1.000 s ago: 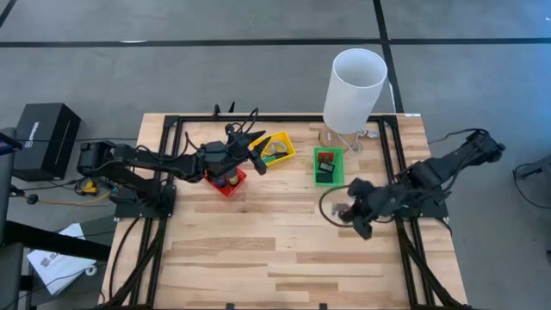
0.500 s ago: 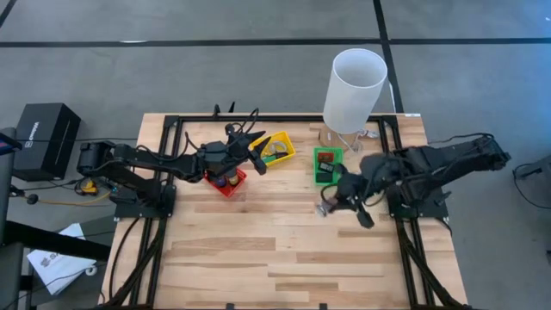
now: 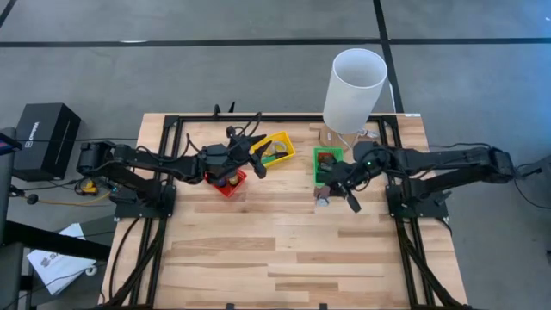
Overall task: Pick & Place Office items
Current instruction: Put the brown watch into the yellow basket
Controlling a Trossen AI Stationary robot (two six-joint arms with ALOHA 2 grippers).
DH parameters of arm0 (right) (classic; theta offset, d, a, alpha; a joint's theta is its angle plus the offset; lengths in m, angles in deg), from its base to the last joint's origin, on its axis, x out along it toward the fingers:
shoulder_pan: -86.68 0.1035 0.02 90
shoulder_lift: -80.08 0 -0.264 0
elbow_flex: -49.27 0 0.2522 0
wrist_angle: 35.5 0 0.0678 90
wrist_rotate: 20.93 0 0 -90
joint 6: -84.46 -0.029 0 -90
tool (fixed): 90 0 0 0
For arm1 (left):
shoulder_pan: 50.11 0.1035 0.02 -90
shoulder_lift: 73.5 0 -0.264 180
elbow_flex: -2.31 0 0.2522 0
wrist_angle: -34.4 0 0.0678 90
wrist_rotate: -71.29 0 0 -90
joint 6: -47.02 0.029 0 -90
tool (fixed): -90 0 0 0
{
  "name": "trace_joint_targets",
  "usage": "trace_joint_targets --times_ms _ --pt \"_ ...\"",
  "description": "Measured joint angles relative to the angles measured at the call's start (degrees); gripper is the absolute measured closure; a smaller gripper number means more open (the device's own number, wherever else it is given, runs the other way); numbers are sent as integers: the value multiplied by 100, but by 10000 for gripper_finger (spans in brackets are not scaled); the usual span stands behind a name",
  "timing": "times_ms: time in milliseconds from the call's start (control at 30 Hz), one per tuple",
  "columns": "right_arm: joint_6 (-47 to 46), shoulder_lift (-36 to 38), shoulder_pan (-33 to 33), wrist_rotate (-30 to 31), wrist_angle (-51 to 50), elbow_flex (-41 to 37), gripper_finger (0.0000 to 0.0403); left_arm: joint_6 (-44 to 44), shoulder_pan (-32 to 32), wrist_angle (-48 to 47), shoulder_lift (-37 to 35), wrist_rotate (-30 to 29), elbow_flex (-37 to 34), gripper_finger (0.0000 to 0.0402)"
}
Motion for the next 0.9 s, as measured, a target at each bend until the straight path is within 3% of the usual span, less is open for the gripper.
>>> trace_joint_targets --times_ms 167,633,900 --pt "123 227 -468 -134 493 -574 387 584 0 -10 0 -2 0 291" --pt "59 311 -1506 -257 545 -1610 387 554 2 -166 0 -6 0 291" --pt "14 311 -1896 -235 1951 -2044 386 553 2 -372 0 -7 0 291"
